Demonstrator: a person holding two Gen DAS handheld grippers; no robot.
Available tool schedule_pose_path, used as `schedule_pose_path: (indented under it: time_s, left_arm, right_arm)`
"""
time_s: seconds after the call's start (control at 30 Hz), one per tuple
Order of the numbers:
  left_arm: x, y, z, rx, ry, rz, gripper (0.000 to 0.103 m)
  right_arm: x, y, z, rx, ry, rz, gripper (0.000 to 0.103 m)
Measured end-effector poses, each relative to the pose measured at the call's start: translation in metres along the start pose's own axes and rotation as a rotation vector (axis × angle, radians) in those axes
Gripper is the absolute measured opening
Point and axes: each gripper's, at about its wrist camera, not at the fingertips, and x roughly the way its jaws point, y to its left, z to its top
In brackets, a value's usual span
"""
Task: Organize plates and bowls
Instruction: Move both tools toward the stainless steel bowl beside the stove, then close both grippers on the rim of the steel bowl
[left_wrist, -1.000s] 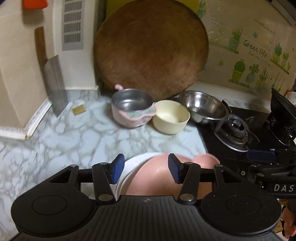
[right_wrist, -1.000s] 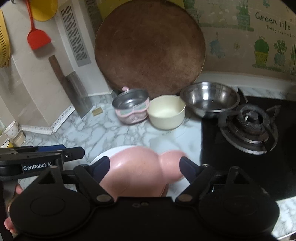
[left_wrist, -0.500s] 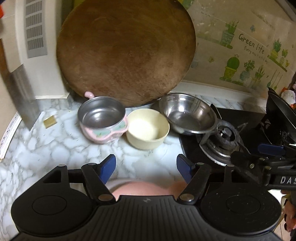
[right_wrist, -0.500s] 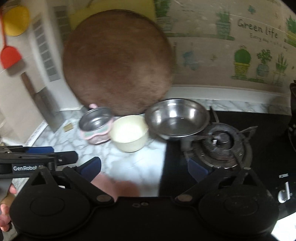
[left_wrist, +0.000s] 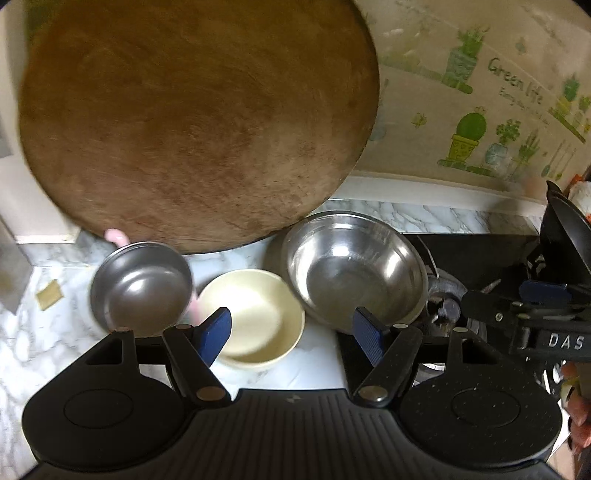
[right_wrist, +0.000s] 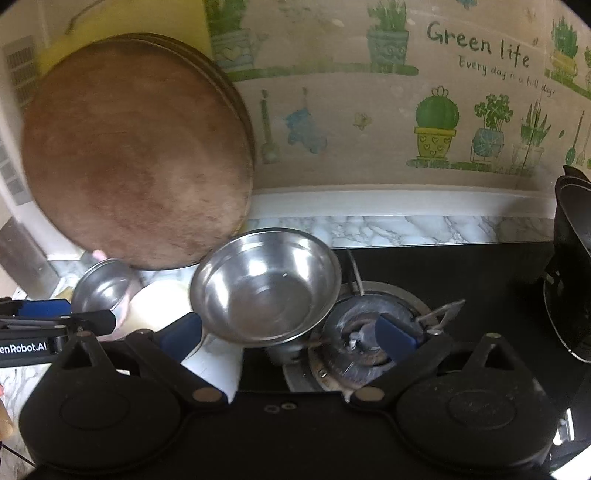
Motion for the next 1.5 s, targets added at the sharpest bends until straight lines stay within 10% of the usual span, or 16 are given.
schedule_pose_path:
  time_s: [0.37,0.97,1.5]
  left_arm:
    - [0.079,-0.009,0.037,-0.015,0.036,0.031,0.072]
    - [0.142,0.003,0.044,-0.044,0.075,0.028,0.070]
    - [0.162,0.001,0.046,-0.054,0.116,0.036,0.026]
  right_arm:
    - [0.065,-0.027,0.033,0.047,0.103,0.000,0.100]
    - [0.133,-0.033,0.031,0.081,0.208,0.049,0.062]
    - [0.142,-0.037,0.029,0.097,0.211,0.019,0.030]
